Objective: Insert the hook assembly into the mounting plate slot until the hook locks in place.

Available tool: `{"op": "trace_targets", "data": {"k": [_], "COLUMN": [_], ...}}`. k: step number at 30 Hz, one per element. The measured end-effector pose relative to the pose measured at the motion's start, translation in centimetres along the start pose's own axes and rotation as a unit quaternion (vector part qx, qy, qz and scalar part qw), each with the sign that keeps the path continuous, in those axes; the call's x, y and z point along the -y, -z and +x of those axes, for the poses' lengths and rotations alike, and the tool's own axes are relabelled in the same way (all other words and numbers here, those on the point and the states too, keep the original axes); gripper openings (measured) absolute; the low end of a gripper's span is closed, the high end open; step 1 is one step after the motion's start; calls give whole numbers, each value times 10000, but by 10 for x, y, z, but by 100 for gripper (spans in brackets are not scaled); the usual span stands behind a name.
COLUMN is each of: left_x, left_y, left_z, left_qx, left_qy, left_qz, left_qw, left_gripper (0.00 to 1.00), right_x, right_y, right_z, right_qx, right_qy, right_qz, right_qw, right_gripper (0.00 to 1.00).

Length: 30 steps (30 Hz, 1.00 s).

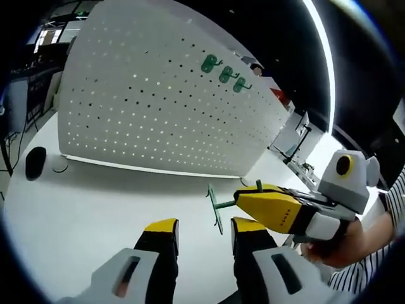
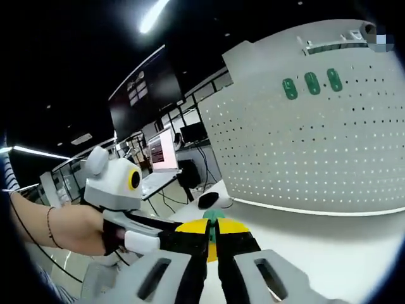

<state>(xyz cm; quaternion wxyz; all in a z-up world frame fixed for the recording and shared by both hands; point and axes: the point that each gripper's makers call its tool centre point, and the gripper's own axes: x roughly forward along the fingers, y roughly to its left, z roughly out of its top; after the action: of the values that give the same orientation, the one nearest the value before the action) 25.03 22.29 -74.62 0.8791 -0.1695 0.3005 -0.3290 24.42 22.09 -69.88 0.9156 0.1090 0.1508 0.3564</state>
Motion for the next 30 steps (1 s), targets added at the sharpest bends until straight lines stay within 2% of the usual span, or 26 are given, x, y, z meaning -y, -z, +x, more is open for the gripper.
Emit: {"op": "trace_targets", "data": {"k": [4, 12, 22, 27, 30], "left_x": [4, 8, 11, 11, 9], "left_y": [-3, -7, -9, -11, -14], "left_z": [-1, -2, -3, -3, -3], "left_qx": [91, 229, 289, 300, 373], "left_qy": [105, 280, 437, 416, 337], "left_qz": [-50, -192, -226, -245, -126], "left_qw": [9999, 9992, 9984, 9984, 9987], "left_gripper": [20, 5, 2, 1, 1], "right_x": [-6, -12, -13, -11, -11], "right_y": [-2, -3, -5, -6, -5], "right_z": [1, 1, -2, -1, -2], "right_qx": [59, 92, 131, 68, -70], "right_qy": [-51, -90, -73, -20, -114], "right_qz": [-123, -271, -415, -215, -93], "right_qw": [9999, 9995, 9990, 9997, 9999], "right_gripper": [0, 0, 0, 1, 3]}}
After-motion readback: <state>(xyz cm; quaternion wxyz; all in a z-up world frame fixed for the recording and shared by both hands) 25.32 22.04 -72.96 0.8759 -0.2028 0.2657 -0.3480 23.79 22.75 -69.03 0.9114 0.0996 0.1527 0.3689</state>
